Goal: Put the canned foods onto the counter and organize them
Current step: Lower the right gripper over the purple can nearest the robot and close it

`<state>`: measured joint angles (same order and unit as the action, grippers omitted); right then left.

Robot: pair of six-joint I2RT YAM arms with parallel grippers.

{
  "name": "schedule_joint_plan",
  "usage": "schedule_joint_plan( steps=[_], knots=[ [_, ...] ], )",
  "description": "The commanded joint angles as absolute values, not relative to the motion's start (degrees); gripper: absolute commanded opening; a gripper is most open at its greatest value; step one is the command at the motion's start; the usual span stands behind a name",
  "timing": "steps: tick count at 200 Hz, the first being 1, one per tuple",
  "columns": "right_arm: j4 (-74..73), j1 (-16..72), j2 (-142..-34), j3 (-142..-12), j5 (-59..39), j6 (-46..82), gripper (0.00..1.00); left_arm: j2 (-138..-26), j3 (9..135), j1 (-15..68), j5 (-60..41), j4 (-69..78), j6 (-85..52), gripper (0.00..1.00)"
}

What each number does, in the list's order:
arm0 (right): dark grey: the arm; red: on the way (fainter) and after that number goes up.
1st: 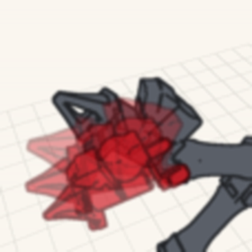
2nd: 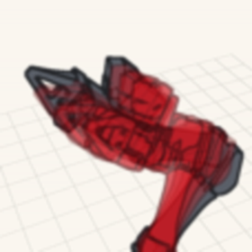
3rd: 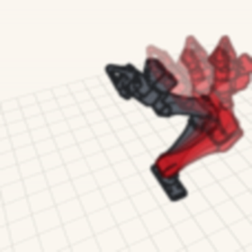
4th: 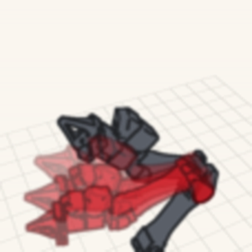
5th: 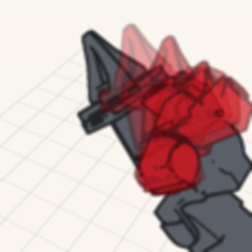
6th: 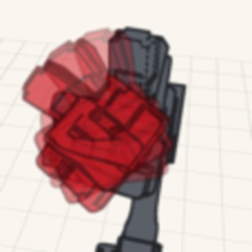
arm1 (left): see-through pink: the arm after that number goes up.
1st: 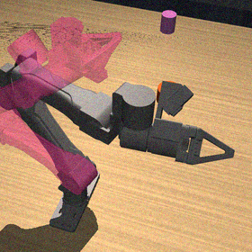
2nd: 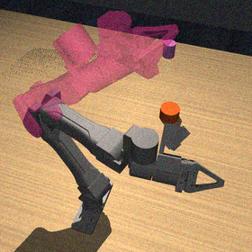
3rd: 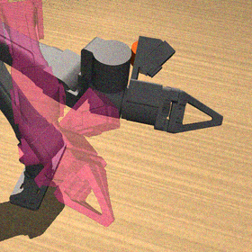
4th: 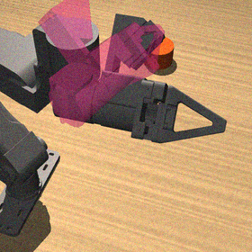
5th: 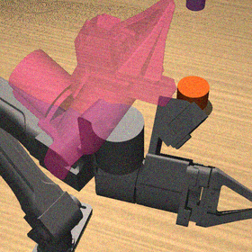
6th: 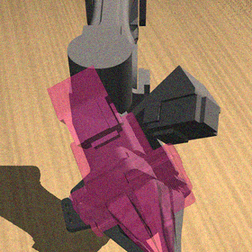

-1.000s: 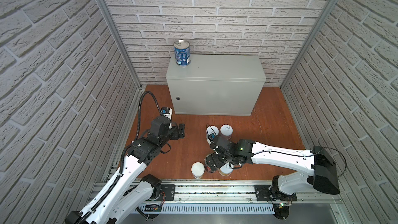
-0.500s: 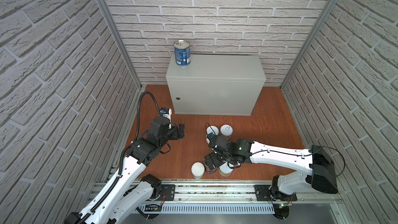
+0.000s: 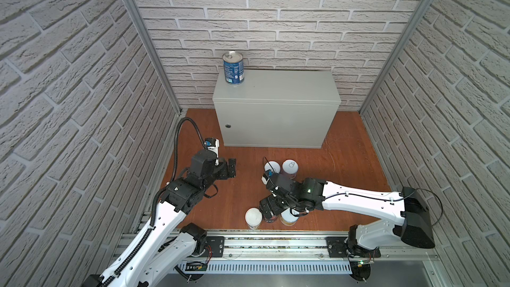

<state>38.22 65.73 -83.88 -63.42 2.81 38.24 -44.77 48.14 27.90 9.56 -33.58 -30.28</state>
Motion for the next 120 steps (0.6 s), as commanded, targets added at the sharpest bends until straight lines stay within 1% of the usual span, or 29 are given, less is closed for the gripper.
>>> schedule_joint_plan(
  steps=[1,40,56,78,100,120],
  knots=[
    [42.43,66.71,-86.18,-66.29,6.36,36.48,0.99,-44.03,48.06,27.52,10.27,-33.66,-30.24,0.98],
    [42.23,66.8,-87.61,-66.71,6.51,36.24,0.98,-43.75,47.89,27.59,10.46,-33.75,-30.23,0.98],
    [42.89,66.75,-88.05,-66.53,7.34,36.77,0.96,-44.01,47.81,27.53,10.14,-33.57,-30.32,0.98],
    [44.06,66.8,-88.5,-66.53,8.79,37.55,0.9,-44.36,48.01,27.52,9.87,-33.51,-30.32,0.98],
    [45.62,66.72,-89.24,-66.45,10.41,38.83,0.89,-44.47,48.02,27.53,9.76,-33.49,-30.27,0.98],
    [46.56,66.71,-89.82,-66.79,11.36,39.11,0.85,-44.38,47.93,27.43,9.87,-33.23,-30.45,0.98]
  ],
)
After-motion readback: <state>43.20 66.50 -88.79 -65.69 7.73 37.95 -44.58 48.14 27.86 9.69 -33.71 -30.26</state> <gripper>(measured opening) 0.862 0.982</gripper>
